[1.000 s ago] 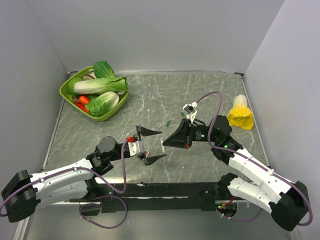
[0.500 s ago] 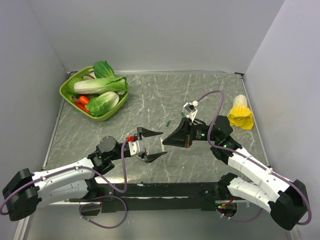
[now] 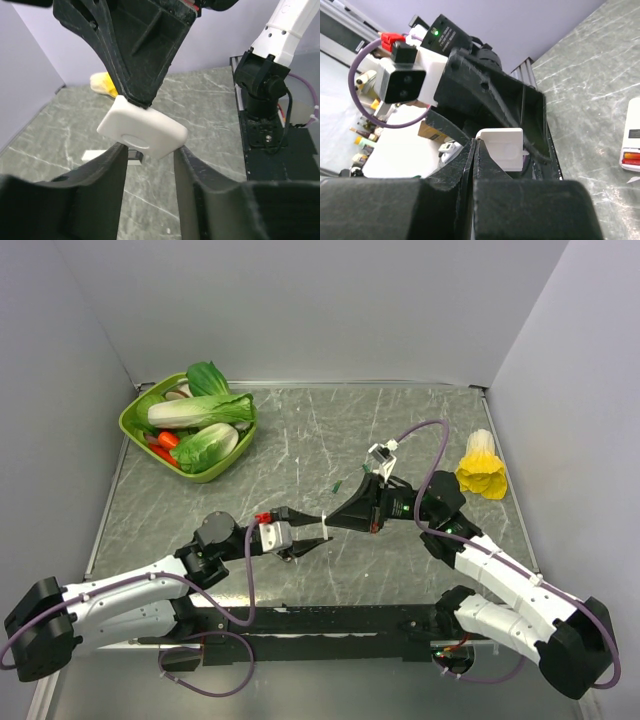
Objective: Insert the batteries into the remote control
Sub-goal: Turn over the battery cover at the center of the board.
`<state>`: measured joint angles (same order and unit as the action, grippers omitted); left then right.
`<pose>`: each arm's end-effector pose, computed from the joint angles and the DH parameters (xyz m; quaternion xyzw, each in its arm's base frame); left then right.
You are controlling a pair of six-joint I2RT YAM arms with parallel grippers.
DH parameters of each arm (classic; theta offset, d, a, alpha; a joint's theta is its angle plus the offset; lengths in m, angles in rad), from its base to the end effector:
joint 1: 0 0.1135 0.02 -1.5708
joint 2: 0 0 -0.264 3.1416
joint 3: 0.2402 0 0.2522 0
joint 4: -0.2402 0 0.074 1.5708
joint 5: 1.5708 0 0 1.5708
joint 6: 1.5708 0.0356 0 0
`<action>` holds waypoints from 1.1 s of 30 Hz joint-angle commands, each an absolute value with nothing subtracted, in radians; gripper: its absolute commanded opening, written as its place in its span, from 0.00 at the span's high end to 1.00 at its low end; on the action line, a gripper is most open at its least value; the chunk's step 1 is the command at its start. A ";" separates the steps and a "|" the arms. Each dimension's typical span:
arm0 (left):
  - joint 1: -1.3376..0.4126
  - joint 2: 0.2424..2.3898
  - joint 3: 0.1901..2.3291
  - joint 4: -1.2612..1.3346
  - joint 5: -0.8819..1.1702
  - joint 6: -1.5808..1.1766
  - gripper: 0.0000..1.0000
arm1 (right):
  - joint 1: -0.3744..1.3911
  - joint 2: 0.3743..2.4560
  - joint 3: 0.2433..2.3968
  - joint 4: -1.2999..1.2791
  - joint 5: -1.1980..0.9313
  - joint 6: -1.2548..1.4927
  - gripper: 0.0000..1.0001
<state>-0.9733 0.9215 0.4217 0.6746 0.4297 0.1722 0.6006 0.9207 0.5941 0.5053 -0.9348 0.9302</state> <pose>0.1052 -0.1810 0.2775 0.4776 0.4392 -0.4180 0.6358 0.1530 0.1395 0.3188 -0.2472 0.6214 0.6830 0.2939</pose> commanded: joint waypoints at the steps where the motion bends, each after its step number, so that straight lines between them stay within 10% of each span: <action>1: -0.976 0.896 0.492 0.628 0.400 0.184 0.66 | 0.597 0.897 0.607 0.393 -0.924 0.867 1.00; 7: -0.977 0.879 0.538 0.434 0.318 0.158 0.69 | 0.592 0.854 0.667 0.146 -0.847 0.733 1.00; 9: -0.980 0.861 0.522 0.469 0.334 0.147 0.50 | 0.588 0.857 0.637 0.236 -0.870 0.771 1.00; 17: -0.983 0.845 0.483 0.523 0.333 0.144 0.35 | 0.588 0.881 0.606 0.333 -0.900 0.844 1.00; 21: -0.985 0.854 0.473 0.548 0.348 0.147 0.08 | 0.586 0.893 0.566 0.450 -0.928 0.920 1.00; 33: -0.986 0.905 0.480 0.598 0.449 0.190 0.09 | 0.586 0.927 0.540 0.586 -0.977 1.002 1.00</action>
<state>-0.9817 0.8921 0.4595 0.5713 0.3843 0.1539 0.5903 0.9401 0.5472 0.4866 -0.9455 0.9657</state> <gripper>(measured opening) 0.920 0.006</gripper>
